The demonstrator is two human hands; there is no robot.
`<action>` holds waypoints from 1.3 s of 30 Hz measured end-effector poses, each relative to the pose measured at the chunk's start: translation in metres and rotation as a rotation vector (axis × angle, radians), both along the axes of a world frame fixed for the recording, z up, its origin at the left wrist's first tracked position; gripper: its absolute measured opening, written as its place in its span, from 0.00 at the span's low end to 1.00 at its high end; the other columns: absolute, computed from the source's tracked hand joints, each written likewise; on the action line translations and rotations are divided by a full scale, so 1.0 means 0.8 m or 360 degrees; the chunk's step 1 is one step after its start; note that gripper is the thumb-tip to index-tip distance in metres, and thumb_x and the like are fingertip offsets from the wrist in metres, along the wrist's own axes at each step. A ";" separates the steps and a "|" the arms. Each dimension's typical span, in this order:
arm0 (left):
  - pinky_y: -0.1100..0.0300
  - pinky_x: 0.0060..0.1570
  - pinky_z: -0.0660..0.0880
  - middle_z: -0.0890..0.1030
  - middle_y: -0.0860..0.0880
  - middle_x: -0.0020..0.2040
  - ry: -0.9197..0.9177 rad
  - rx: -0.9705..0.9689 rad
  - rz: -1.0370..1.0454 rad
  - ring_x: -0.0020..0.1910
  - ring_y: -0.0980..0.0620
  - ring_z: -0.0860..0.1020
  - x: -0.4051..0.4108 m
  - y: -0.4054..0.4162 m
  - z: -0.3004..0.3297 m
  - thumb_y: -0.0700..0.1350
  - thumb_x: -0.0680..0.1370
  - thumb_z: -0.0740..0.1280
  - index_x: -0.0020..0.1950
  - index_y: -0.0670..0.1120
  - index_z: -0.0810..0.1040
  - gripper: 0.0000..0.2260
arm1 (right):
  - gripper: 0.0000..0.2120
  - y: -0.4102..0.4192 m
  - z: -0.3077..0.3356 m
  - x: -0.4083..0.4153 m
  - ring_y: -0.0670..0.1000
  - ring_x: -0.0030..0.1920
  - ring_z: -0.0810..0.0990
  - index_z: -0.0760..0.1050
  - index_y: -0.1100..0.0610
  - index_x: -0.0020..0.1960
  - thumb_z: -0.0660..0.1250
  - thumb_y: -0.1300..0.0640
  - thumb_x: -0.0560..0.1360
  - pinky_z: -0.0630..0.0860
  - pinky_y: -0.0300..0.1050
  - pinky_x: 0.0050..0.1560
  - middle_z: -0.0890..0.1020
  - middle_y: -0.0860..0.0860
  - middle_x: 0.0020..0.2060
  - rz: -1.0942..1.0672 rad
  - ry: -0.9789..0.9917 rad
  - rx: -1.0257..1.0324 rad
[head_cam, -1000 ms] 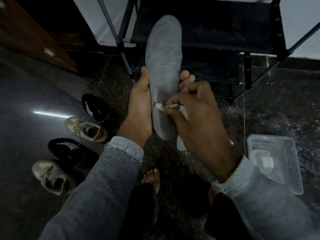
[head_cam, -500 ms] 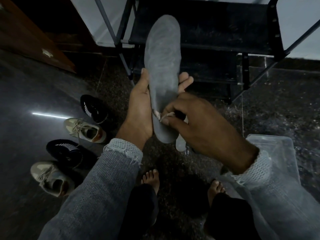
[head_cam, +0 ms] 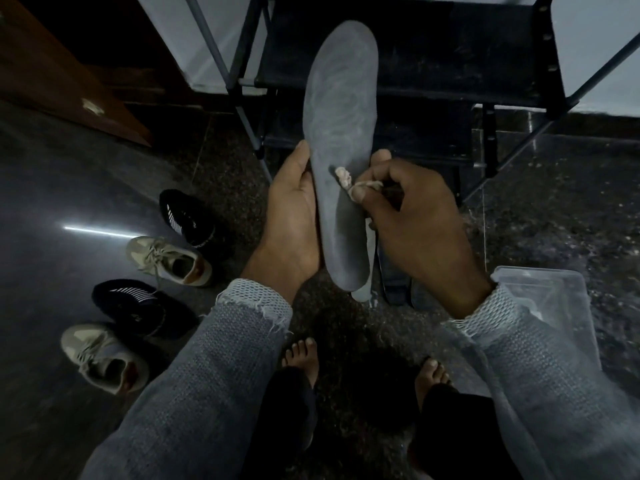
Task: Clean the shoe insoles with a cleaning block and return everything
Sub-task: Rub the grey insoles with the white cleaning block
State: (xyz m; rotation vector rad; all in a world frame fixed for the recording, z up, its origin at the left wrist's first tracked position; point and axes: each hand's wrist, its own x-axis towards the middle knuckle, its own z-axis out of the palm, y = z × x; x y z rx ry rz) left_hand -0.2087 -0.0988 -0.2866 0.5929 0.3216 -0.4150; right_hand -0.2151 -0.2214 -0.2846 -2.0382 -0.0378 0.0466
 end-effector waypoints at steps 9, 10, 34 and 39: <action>0.49 0.73 0.63 0.74 0.36 0.68 -0.0006 0.0000 -0.0002 0.68 0.41 0.73 0.009 0.030 -0.003 0.67 0.79 0.49 0.70 0.38 0.70 0.36 | 0.03 0.000 0.005 -0.008 0.41 0.40 0.80 0.81 0.55 0.46 0.69 0.57 0.76 0.78 0.41 0.43 0.82 0.44 0.40 0.0485 0.0281 0.0072; 0.49 0.74 0.61 0.72 0.37 0.70 -0.0014 -0.0001 0.0010 0.69 0.41 0.71 0.009 0.034 -0.002 0.67 0.79 0.49 0.71 0.38 0.69 0.37 | 0.03 0.000 0.006 -0.010 0.40 0.39 0.79 0.81 0.55 0.45 0.69 0.56 0.76 0.76 0.40 0.42 0.81 0.43 0.39 0.0590 0.0310 0.0028; 0.57 0.47 0.79 0.83 0.45 0.43 0.0127 0.0266 0.0031 0.42 0.49 0.81 0.006 0.012 -0.002 0.57 0.82 0.52 0.42 0.43 0.86 0.28 | 0.10 0.001 0.031 0.006 0.49 0.46 0.71 0.78 0.58 0.51 0.62 0.53 0.80 0.72 0.46 0.51 0.70 0.51 0.49 0.0632 -0.0103 -0.0834; 0.57 0.48 0.80 0.84 0.44 0.44 0.0097 0.0284 -0.0130 0.44 0.49 0.82 -0.003 0.003 -0.001 0.59 0.81 0.55 0.49 0.42 0.85 0.25 | 0.13 -0.001 0.015 0.015 0.49 0.42 0.75 0.78 0.59 0.48 0.65 0.49 0.78 0.73 0.40 0.45 0.73 0.53 0.50 0.0154 -0.0312 -0.0622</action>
